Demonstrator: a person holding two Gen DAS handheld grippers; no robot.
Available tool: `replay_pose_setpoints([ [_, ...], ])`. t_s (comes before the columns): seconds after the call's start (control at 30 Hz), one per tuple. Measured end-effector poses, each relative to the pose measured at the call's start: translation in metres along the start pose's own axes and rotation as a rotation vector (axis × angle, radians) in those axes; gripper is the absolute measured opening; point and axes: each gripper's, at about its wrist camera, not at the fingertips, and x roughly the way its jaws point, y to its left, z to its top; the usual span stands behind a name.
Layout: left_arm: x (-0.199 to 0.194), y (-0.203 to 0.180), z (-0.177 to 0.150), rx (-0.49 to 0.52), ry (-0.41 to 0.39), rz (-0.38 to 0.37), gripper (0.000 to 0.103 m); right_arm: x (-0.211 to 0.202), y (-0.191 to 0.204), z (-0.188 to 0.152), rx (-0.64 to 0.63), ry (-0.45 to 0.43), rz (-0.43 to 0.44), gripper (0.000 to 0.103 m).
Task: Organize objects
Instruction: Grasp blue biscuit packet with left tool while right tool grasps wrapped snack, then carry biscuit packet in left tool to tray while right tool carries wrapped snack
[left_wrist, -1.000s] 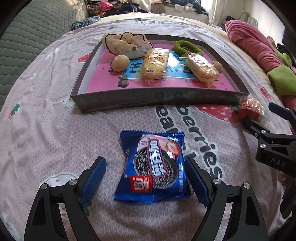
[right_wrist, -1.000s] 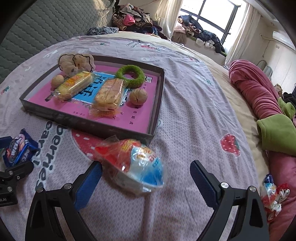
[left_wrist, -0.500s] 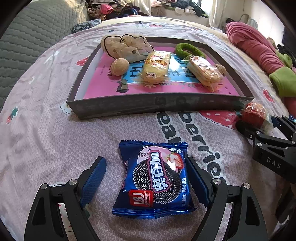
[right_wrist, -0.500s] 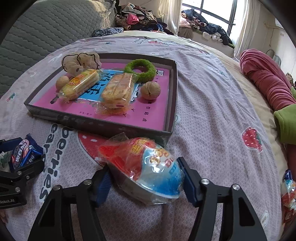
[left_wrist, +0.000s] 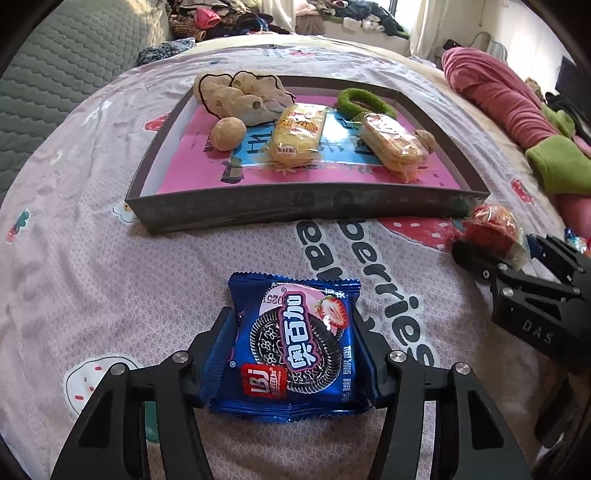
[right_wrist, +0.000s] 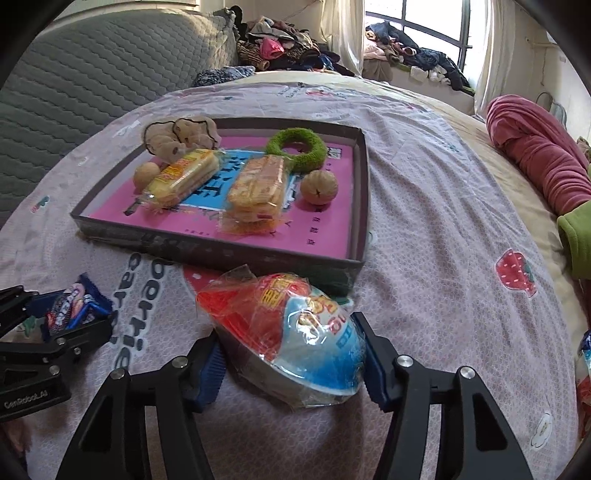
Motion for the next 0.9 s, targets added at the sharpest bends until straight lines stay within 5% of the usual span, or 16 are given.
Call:
replay_pose_setpoints([
  [0.9,-0.069,0.01,0.005,-0.014,-0.092,-0.017,0.059,-0.075,0.032,-0.005,-0.003,-0.068,0.043,0.062],
])
